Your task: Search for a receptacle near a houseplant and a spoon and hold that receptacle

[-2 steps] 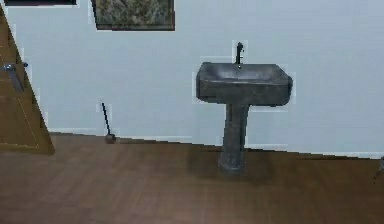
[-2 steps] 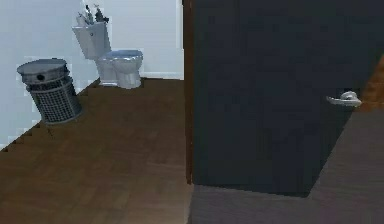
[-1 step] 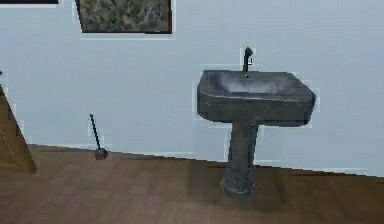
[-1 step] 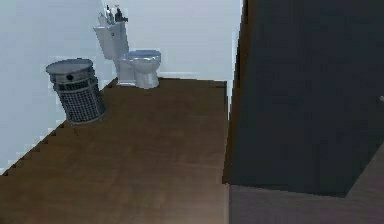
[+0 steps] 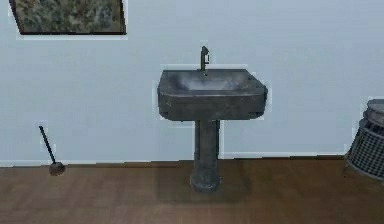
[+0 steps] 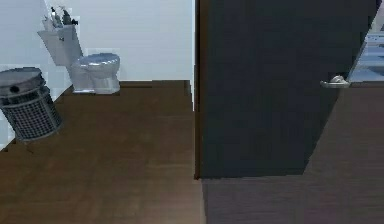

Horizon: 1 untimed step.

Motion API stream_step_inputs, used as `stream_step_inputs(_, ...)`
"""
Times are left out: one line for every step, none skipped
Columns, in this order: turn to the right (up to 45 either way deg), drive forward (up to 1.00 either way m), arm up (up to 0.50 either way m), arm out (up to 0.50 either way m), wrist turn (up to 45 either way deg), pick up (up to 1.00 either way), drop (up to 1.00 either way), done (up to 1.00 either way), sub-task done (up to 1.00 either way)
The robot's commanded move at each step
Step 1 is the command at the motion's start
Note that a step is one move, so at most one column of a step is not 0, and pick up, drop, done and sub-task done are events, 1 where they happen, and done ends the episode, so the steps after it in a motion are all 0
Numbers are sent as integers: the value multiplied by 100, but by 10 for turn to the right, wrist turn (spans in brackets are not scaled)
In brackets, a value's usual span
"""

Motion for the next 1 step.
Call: stream_step_inputs(0, 10, 0, 0, 0, 0, 0, 0, 0)
